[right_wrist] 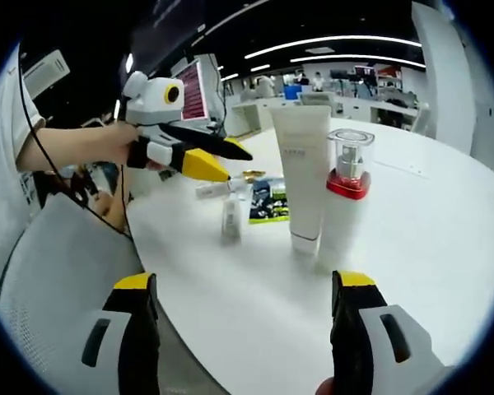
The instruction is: Arrange the skincare products in the storage area until every visible bottle or jar stands upright without overlapping.
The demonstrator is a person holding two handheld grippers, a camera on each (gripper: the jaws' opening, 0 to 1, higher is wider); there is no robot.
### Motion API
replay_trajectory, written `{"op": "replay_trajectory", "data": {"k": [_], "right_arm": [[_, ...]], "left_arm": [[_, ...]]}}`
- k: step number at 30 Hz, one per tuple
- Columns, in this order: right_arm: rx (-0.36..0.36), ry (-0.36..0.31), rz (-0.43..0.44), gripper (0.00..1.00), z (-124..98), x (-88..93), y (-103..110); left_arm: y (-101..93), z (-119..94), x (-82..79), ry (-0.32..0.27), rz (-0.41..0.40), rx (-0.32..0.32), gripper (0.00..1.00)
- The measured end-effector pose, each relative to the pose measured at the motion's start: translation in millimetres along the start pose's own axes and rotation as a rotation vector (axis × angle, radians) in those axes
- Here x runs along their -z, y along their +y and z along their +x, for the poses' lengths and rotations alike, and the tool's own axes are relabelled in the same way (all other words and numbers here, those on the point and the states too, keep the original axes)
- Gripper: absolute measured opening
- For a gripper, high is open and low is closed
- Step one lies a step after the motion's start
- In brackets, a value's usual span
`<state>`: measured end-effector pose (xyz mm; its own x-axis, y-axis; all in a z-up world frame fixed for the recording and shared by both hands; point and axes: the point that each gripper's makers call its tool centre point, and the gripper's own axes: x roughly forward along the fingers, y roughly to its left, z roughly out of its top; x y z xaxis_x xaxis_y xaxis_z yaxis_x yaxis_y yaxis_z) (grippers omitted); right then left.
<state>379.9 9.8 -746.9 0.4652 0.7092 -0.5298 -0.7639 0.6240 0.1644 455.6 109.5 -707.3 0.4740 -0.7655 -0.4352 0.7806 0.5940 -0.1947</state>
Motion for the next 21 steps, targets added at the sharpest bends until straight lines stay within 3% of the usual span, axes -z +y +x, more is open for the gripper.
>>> {"op": "replay_trajectory", "data": {"k": [7,15,21], "right_arm": [[-0.009,0.002,-0.018,0.86,0.7,-0.8,3.1],[-0.01,0.002,-0.023,0.87,-0.6,-1.0,4.7],[-0.008,0.006,-0.026,0.86,-1.8,-0.3,5.6]], "left_arm": [[-0.2,-18.6,15.3,-0.015,-0.1,-0.066,0.54],[3.4,-43.6,31.7,-0.009,-0.149,-0.155,0.62],[-2.7,-59.9,40.3,-0.019,-0.172,-0.188,0.65]]}}
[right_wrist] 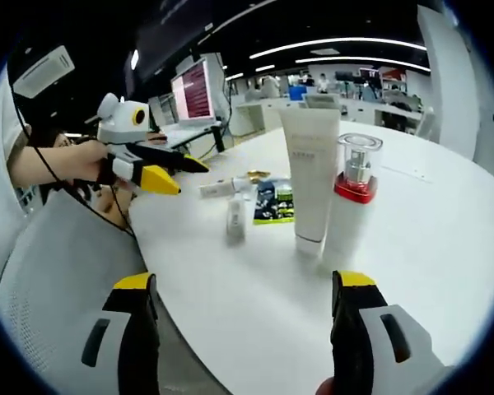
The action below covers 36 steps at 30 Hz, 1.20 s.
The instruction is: Arrange the skincare products in the storage area until every visible bottle or jar stands upright without overlapping.
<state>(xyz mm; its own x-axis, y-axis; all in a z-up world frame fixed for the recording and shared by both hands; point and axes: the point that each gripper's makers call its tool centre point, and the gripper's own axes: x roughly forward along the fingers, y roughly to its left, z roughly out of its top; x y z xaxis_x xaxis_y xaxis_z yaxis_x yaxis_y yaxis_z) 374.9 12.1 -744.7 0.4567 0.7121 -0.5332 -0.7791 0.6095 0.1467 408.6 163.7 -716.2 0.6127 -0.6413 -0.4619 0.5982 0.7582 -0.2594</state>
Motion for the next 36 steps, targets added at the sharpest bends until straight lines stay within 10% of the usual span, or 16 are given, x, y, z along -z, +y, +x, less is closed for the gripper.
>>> {"op": "replay_trajectory", "data": {"k": [36], "right_arm": [[0.031,0.016,-0.013,0.86,-13.9,-5.4,6.0]], "left_arm": [[-4.2,-55.6,35.2,0.019,-0.006,-0.084,0.89]]}}
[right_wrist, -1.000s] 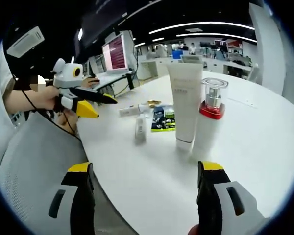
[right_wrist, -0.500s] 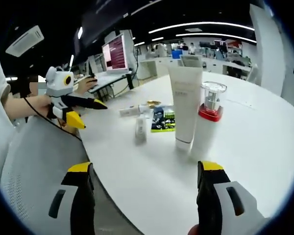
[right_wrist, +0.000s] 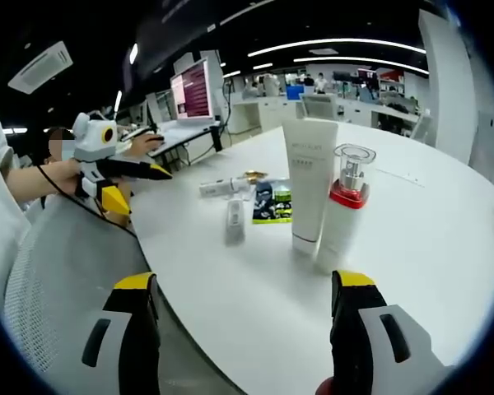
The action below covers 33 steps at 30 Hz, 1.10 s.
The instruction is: Arrange the skincare products in the storage area until every visible bottle or jar stands upright without overlapping.
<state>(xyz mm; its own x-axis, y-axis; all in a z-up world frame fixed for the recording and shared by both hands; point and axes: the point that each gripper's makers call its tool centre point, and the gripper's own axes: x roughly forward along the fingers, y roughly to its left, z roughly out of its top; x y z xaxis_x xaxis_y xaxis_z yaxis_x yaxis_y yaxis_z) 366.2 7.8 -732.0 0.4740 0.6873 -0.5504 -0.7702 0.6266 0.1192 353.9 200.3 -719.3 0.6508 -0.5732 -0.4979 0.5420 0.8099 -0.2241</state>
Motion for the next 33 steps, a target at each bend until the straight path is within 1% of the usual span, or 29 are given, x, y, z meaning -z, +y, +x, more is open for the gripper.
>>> {"op": "replay_trajectory", "data": {"k": [4,7,12,17,20,25,26,28,30,33], "right_arm": [[0.001,0.008,-0.003,0.86,-0.8,1.5,0.6],[0.003,0.014,-0.006,0.86,-0.6,2.1,0.4],[0.0,0.027,-0.013,0.86,0.7,4.1,2.1],[-0.017,0.048,-0.026,0.85,4.7,5.5,6.8],[-0.028,0.069,-0.045,0.84,9.0,4.9,9.3],[-0.03,0.068,-0.036,0.82,16.6,-1.6,12.0],[-0.032,0.078,-0.047,0.82,19.3,-1.7,14.4],[-0.048,0.114,-0.12,0.81,24.9,0.4,19.6],[-0.07,0.126,-0.125,0.8,30.6,-0.3,29.1],[-0.086,0.126,-0.124,0.79,38.9,-3.2,34.5]], "left_arm": [[-1.4,0.6,2.8,0.003,-0.005,-0.001,0.9],[-4.1,1.3,-0.1,-0.009,0.0,0.007,0.9],[-4.0,2.0,1.4,0.002,-0.004,0.009,0.9],[-5.1,4.1,1.2,0.0,-0.009,0.019,0.89],[-2.4,4.3,1.6,-0.003,-0.012,0.018,0.89],[-0.8,3.6,-0.6,-0.019,-0.031,0.017,0.88],[-0.4,3.5,-1.0,-0.022,-0.033,0.017,0.88],[0.2,3.7,-1.0,-0.023,-0.036,0.017,0.88],[0.5,3.7,-0.9,-0.022,-0.034,0.014,0.88],[0.5,3.4,-1.7,-0.026,-0.039,0.016,0.88]]}}
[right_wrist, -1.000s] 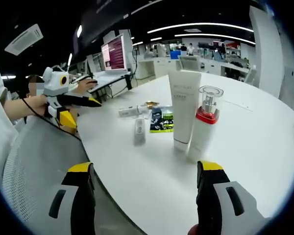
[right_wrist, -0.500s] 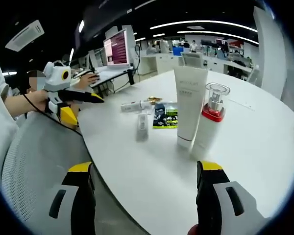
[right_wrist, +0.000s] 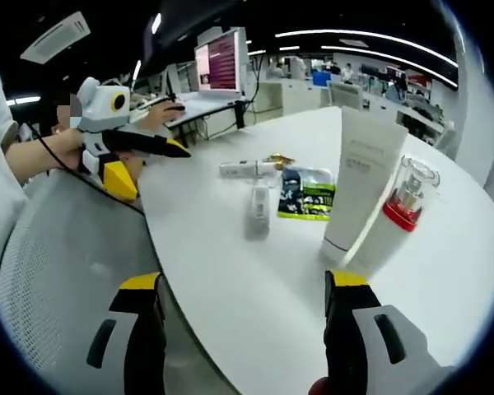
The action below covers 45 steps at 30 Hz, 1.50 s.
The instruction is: Arrange the skincare products in the storage area until every visible bottle or jar stands upright without overlapping.
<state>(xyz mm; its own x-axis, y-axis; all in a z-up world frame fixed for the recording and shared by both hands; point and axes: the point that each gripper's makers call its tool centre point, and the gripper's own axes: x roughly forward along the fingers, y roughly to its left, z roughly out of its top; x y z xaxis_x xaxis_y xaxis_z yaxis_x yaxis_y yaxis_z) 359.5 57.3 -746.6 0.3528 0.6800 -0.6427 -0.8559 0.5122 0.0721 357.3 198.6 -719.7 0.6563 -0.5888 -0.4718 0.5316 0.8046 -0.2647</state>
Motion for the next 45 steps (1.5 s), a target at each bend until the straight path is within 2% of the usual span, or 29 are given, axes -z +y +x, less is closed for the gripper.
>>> {"op": "replay_trajectory", "data": {"k": [4,17,21,25,30,34,36,43,45], "right_arm": [[-0.018,0.033,-0.068,0.79,11.3,-1.9,3.5],[-0.052,0.065,-0.118,0.76,39.7,-18.7,3.2],[-0.043,0.087,-0.126,0.7,48.8,-23.5,-4.6],[-0.047,0.102,-0.125,0.69,60.7,-27.9,-4.1],[-0.049,0.132,-0.139,0.63,75.1,-31.8,-4.9],[-0.075,0.145,-0.114,0.65,93.5,-32.2,-4.1],[-0.074,0.156,-0.133,0.62,101.1,-32.7,-5.0],[-0.063,0.191,-0.122,0.53,120.5,-33.4,-9.7],[-0.049,0.246,-0.124,0.48,124.3,-26.4,-13.0]], "left_arm": [[0.2,-0.4,-0.4,-0.001,-0.001,-0.002,0.87],[-3.4,0.3,0.0,0.003,0.001,0.011,0.86],[-5.1,0.6,0.4,0.007,0.001,0.019,0.85],[-8.5,1.3,1.5,0.015,0.022,0.03,0.85],[-10.2,1.8,2.9,0.023,0.039,0.039,0.85],[-9.7,1.3,3.4,0.026,0.043,0.041,0.84],[-9.3,1.3,3.4,0.029,0.061,0.037,0.84],[-7.7,1.6,8.2,0.041,0.071,0.061,0.84],[-7.9,1.3,7.6,0.036,0.058,0.066,0.84]]}}
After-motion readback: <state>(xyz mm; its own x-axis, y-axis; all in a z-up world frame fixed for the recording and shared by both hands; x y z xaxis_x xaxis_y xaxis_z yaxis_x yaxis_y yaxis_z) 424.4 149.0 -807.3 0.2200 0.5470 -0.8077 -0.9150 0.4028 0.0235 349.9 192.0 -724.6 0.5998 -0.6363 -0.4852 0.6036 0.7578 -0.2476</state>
